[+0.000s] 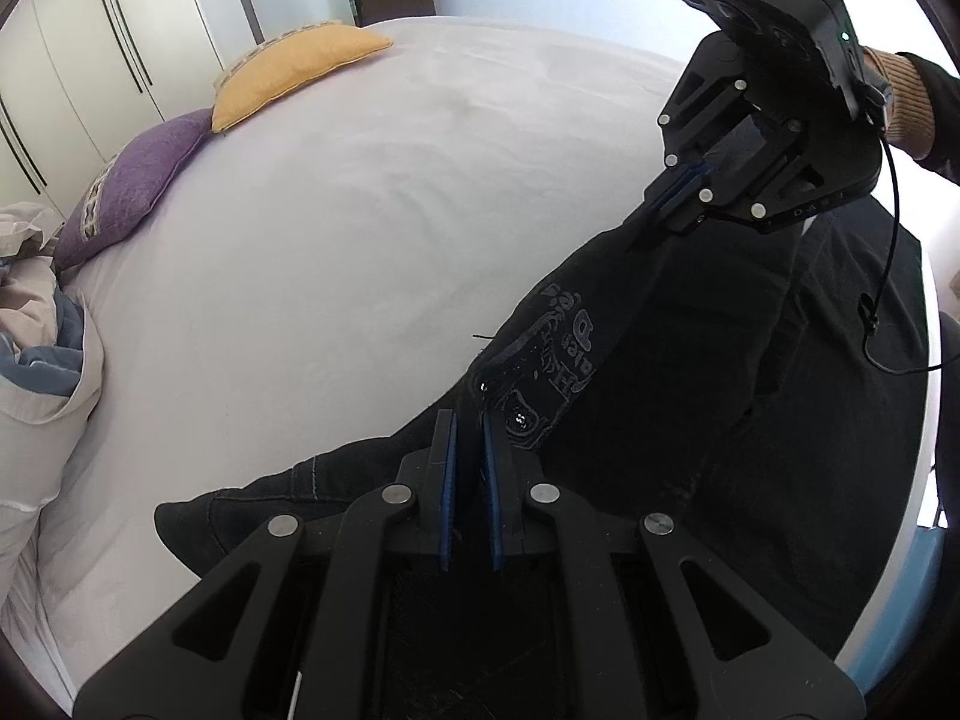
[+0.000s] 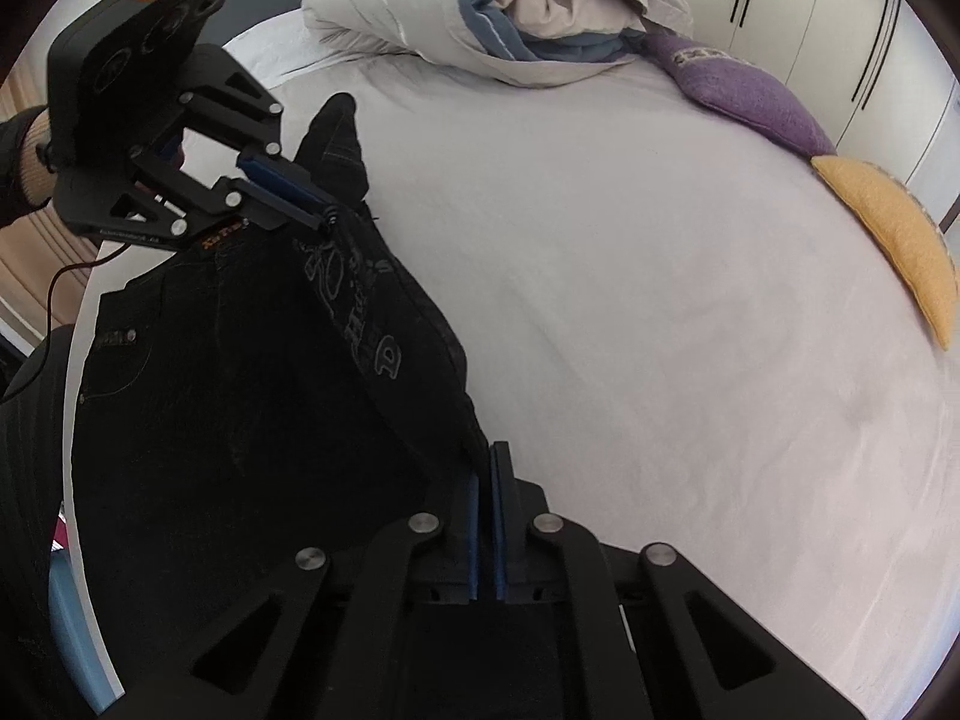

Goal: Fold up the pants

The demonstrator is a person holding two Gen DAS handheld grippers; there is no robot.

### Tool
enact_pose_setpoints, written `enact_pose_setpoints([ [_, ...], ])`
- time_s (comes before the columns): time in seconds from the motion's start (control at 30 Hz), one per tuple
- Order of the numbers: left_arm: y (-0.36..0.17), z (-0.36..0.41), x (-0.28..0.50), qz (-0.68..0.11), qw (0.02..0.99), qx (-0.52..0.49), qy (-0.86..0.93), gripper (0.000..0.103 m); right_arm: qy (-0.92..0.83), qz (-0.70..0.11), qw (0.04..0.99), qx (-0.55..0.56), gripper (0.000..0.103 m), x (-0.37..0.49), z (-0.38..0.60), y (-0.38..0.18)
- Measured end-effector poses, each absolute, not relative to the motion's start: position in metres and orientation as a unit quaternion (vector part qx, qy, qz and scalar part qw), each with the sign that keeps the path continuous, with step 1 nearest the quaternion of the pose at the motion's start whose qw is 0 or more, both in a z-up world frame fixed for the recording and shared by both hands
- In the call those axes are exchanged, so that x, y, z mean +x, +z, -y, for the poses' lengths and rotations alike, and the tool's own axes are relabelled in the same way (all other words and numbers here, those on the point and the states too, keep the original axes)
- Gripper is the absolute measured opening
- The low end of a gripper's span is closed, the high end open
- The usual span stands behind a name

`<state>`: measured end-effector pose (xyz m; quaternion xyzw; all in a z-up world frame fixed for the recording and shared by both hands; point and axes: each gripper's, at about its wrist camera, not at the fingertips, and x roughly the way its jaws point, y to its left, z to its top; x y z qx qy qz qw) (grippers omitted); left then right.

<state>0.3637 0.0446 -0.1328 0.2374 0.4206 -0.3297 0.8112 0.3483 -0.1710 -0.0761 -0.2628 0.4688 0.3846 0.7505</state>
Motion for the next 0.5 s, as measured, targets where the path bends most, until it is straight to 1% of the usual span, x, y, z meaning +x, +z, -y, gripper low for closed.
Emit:
enact_pose_setpoints([
  [0.2,-0.137,-0.065,0.298,-0.426,0.809,0.242,-0.325,0.007,0.384,-0.447,0.749,-0.302,0.004,0.266,0.142,-0.084],
  [0.3,-0.147,-0.069,0.263,-0.426,0.806,0.259,-0.319,0.007,0.376,-0.438,0.743,-0.339,0.004,0.23,0.128,-0.094],
  [0.5,-0.172,-0.07,0.198,-0.429,0.794,0.29,-0.318,0.007,0.369,-0.44,0.732,-0.367,0.004,0.172,0.107,-0.106],
])
